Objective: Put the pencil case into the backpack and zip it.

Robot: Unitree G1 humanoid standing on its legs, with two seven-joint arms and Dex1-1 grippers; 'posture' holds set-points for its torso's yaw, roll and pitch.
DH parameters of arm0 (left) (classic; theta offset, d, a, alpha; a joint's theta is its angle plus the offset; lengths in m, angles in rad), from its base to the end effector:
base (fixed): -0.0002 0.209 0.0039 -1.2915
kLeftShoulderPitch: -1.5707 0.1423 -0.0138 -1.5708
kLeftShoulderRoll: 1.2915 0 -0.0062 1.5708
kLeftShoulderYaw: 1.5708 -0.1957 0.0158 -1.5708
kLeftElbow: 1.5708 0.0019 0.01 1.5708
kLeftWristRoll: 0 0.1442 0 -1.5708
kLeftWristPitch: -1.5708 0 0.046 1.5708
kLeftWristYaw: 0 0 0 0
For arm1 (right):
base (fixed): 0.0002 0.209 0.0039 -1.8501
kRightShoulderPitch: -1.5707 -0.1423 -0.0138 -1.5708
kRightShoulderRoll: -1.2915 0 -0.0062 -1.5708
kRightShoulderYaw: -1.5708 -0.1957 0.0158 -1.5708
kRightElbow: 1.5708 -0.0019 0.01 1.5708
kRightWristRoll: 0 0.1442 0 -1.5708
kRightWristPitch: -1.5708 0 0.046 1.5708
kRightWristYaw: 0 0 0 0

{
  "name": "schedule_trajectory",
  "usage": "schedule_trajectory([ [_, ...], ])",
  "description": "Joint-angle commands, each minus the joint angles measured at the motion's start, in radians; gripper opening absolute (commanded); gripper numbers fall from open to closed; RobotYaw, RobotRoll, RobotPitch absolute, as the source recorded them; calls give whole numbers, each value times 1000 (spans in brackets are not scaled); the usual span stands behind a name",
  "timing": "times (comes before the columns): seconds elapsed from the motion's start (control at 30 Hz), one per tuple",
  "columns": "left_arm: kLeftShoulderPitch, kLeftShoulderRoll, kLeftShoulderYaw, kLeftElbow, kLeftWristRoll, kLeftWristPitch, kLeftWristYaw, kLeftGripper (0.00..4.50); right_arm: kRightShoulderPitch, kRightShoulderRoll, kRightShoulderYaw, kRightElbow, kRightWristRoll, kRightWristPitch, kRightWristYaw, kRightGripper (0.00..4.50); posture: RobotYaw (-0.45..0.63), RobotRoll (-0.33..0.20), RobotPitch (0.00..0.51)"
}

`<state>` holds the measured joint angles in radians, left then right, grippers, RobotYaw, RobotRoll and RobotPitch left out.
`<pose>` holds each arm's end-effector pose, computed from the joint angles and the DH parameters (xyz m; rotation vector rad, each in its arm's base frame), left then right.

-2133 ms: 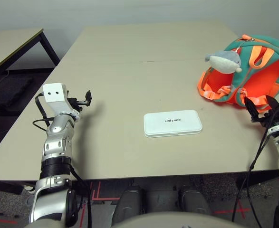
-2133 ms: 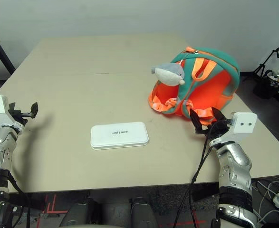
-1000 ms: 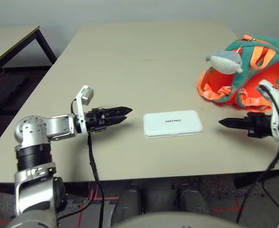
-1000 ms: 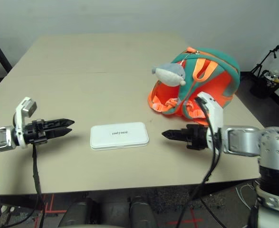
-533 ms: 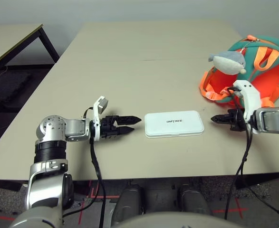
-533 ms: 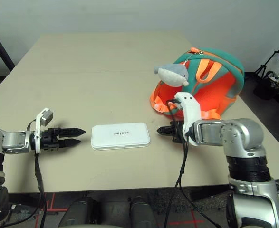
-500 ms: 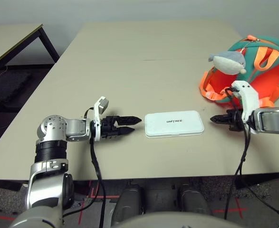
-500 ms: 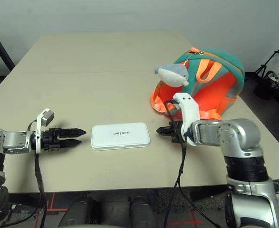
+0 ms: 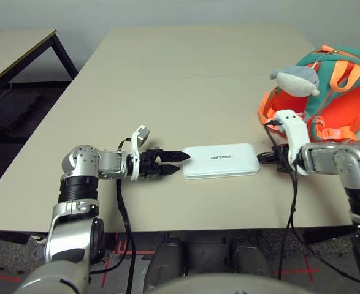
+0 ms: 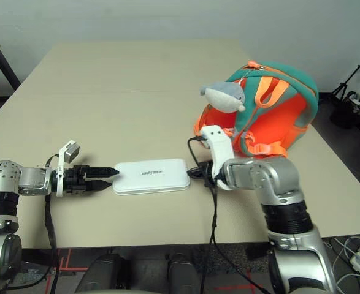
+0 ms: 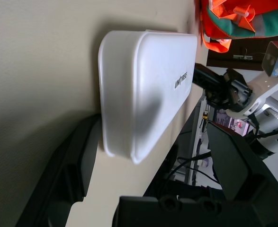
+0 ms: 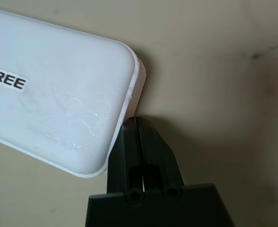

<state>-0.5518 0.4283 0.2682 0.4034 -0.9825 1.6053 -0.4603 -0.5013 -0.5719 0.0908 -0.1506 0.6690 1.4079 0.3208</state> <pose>0.2755 0.2325 0.0904 -0.9058 1.0655 -0.7980 0.2645 -0.1983 0.1382 -0.0220 0.8766 0.5951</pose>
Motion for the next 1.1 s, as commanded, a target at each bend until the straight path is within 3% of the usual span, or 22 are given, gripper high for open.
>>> schedule_trajectory([
  [0.03, 7, -19, -11, 4, 31, 9, 0, 4500, -38, 49, 25, 5, -18, -7, 22, 42, 96, 0, 46],
  [0.3, 26, -4, -20, -28, 13, 9, -22, 4500, -67, 95, 27, 19, -65, -26, 47, 42, 108, 0, 46],
  [0.4, 34, 15, -22, -48, -6, 9, -42, 3882, -61, 89, 20, 19, -81, -48, 61, 0, 108, 0, 47],
  [0.6, 30, 40, 1, -108, -38, 9, -63, 1952, -15, 29, -57, -80, -70, -37, 91, 0, 63, 0, 46],
  [0.67, 17, 52, 15, -120, -48, 9, -69, 1415, 18, 13, -120, -146, -56, -15, 86, 427, 48, 0, 46],
  [0.7, 8, 54, 24, -125, -47, 9, -69, 1385, 41, 5, -163, -190, -50, 3, 80, 602, 36, 0, 48],
  [0.9, -56, 44, 74, -139, -49, 9, -61, 1385, 148, -20, -479, -518, -18, 185, 54, 2606, -51, 0, 53],
  [1.0, -110, 36, 97, -126, -34, 4, -54, 1385, 202, -37, -580, -644, -38, 207, 20, 3425, -128, 0, 51],
  [1.1, -169, 25, 105, -93, -8, -22, -45, 1385, 184, 54, -611, -686, -128, 192, -85, 4382, -167, 0, 50],
])
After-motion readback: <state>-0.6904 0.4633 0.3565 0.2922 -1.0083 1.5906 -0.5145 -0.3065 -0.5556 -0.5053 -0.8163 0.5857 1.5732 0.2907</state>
